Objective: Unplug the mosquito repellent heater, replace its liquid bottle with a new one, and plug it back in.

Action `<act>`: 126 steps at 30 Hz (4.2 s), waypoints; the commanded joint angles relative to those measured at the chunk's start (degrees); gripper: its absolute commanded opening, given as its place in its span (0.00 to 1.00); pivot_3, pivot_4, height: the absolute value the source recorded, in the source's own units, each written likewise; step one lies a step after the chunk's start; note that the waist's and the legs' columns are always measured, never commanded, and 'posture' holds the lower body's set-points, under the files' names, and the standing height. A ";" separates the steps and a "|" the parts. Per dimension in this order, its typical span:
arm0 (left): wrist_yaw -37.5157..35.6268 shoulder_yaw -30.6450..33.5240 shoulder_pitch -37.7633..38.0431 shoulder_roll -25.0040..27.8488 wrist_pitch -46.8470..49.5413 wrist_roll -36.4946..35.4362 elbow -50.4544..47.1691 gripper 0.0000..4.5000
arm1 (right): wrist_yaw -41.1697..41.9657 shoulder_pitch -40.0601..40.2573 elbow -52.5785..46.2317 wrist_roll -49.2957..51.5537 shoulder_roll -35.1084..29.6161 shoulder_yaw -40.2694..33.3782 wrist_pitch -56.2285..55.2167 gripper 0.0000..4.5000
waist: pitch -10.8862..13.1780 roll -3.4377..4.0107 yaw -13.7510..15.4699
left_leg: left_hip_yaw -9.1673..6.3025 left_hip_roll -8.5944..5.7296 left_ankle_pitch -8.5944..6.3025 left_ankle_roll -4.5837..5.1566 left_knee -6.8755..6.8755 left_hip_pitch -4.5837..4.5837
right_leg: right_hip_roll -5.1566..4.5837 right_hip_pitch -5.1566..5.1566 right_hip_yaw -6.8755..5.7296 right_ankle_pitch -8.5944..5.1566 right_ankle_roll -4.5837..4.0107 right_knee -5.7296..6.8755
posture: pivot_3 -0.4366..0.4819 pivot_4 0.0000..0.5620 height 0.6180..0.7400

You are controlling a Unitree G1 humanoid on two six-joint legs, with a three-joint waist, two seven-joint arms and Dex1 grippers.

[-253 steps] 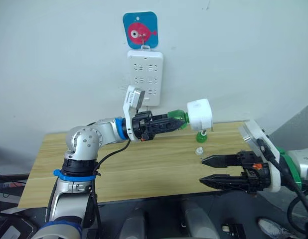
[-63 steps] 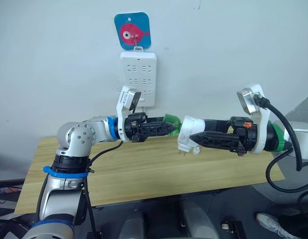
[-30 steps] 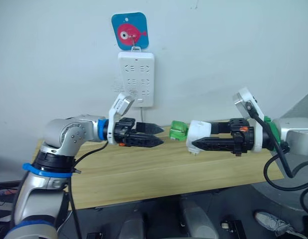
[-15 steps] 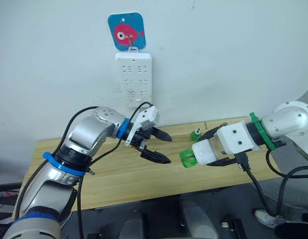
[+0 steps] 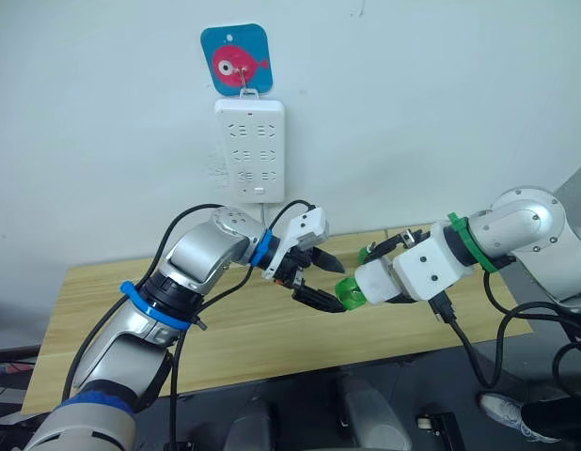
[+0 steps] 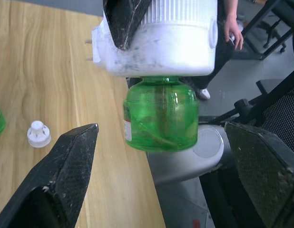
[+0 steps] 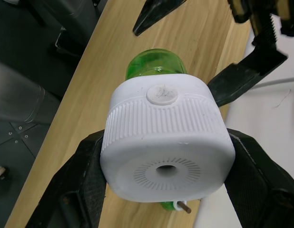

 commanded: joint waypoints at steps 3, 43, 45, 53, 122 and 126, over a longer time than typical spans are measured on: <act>-1.31 -1.08 -1.11 -0.85 -0.35 0.46 0.40 1.00 | 1.48 -4.75 -0.11 -0.30 2.60 -1.56 -0.30 0.66 | 0.00 0.00 -0.56 | -0.04 0.01 0.00 0.00 0.00 0.01 | 0.00 0.01 -0.01 0.00 0.00 0.00 | 0.18 0.27 0.92; 21.82 18.07 22.52 -14.66 -22.69 0.47 -3.80 0.50 | -18.07 24.43 -12.43 6.89 1.58 -36.28 22.55 1.00 | -0.10 -0.05 -0.33 | -0.23 0.00 -0.02 0.01 -0.01 -0.02 | -0.20 0.15 0.04 0.00 -0.01 0.00 | 0.17 0.28 0.92; 23.23 17.55 24.63 -15.74 -28.55 2.68 -4.08 0.50 | -24.57 26.39 -18.47 9.57 6.84 -38.47 32.31 1.00 | -0.11 -0.04 -0.34 | -0.14 -0.04 -0.01 0.01 0.01 0.01 | -0.21 0.12 0.14 0.01 0.00 0.09 | 0.17 0.28 0.92; 34.03 16.46 29.23 -21.86 -45.79 10.71 -2.93 0.50 | -54.55 25.22 -37.09 15.68 43.03 -35.02 61.36 1.00 | -1.12 0.33 -0.90 | -0.15 -0.02 -0.01 0.01 -0.07 0.17 | -0.12 0.24 0.15 0.02 -0.01 0.06 | 0.16 0.29 0.92; 41.37 39.27 38.73 0.63 -32.75 0.91 -14.88 0.79 | -65.53 17.42 -24.61 25.87 40.24 -25.23 51.09 0.67 | -1.50 0.40 -1.94 | -0.25 0.03 -0.03 0.04 -0.23 0.08 | 0.06 0.16 0.00 -0.02 0.02 -0.10 | 0.29 0.30 0.92; 38.51 38.46 32.80 2.25 -32.40 0.49 -8.67 0.57 | -65.20 17.15 -24.80 26.03 39.86 -23.53 50.76 0.67 | -1.50 0.40 -1.25 | -0.21 -0.01 -0.03 0.04 -0.22 0.09 | 0.14 0.17 -0.03 -0.02 0.02 -0.11 | 0.28 0.30 0.92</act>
